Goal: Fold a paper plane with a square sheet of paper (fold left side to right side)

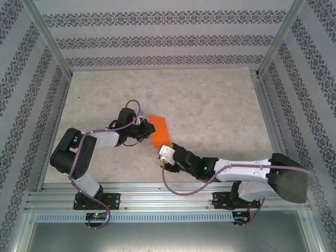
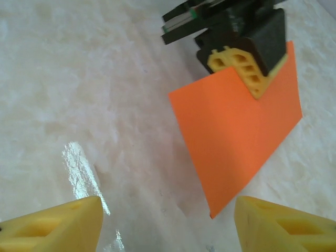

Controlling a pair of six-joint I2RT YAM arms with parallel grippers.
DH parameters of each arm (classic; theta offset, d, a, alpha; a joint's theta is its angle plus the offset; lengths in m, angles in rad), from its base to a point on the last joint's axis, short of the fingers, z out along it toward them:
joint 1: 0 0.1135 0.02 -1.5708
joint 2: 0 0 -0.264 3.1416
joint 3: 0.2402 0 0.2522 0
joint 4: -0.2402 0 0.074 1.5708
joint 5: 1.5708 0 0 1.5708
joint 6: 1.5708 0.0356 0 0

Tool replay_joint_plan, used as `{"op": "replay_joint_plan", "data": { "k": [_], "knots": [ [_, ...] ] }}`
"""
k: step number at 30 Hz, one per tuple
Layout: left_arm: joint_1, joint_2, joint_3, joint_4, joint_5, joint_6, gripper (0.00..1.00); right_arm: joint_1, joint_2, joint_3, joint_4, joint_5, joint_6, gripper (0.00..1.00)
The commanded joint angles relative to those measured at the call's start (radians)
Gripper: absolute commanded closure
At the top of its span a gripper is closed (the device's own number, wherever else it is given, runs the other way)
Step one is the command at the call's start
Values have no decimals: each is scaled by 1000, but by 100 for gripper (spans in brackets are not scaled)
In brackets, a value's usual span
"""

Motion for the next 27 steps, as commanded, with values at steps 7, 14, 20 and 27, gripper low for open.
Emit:
{"op": "replay_joint_plan", "data": {
  "k": [7,14,20,27],
  "knots": [
    [-7,-2,17,-19,4,-13,100,60,251,143,238,227,-232,29],
    [-8,-1,18,-21,0,-12,100,61,297,168,246,240,-246,36],
    [-9,9,13,-16,-3,-8,100,58,303,171,222,235,-227,59],
    [-11,15,10,-21,-3,1,100,49,308,189,175,218,-196,89]
  ]
}}
